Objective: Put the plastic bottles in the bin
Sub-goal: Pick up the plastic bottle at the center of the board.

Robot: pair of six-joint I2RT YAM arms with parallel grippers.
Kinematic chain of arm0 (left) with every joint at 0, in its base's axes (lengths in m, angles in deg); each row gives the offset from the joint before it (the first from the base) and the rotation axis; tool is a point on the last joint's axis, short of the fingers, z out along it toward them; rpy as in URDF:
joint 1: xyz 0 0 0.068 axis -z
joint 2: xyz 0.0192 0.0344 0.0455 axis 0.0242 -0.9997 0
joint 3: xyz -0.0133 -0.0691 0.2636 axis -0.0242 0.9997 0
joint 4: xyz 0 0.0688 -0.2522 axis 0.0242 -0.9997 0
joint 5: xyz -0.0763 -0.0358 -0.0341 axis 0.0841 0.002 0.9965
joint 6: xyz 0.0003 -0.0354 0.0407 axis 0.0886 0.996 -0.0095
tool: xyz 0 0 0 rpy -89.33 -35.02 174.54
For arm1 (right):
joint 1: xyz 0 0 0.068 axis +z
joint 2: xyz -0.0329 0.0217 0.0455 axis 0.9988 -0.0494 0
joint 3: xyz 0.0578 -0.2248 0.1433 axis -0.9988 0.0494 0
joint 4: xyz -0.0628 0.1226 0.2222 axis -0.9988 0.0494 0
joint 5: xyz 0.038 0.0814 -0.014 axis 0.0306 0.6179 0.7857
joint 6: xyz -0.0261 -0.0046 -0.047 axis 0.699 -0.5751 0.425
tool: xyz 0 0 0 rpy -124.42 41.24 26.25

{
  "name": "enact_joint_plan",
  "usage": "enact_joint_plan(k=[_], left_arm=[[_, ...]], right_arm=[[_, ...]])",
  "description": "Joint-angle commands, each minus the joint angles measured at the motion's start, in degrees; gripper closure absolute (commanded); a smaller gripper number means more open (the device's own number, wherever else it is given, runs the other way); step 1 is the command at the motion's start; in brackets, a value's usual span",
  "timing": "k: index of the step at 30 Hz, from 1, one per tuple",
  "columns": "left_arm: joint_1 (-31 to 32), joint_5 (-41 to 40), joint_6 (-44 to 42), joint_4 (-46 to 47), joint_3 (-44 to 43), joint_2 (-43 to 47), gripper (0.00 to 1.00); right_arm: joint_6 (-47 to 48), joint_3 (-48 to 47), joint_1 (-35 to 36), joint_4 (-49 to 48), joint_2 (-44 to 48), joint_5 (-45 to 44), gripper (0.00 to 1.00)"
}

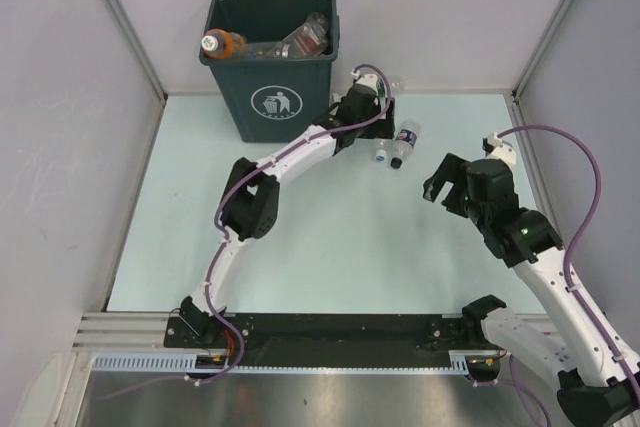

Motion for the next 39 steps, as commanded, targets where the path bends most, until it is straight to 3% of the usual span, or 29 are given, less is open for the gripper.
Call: enact_joint_plan(k=[1,17,25,34,39], left_arm=[[-0.1,0.3,3.2,0.0,-3.9,-2.5,0.01],[-2.5,9.6,12.2,1.5,-7.2,-10.3,0.03],[-2.5,9.1,12.7,-0.4,-7.5,-11.0,0.36],[-2.3,4.4,10.9,-3.6,-6.7,-9.7,0.55],[-1.8,0.4,8.6,-4.3,-2.4,-6.0,0.78]], right_arm=[[-0.6,0.1,-0.6,0.3,0.5,-2.0,0.03],[0.5,1.0,-2.3,-0.2,0.6,-1.1,0.03],[0.6,1.0,-3.3,-0.1,1.2,-0.4,0.03],[0.4,1.0,-3.8,0.3,2.0,0.4,0.03],[0.1,1.0,-3.8,0.2,2.2,0.8,0.04]])
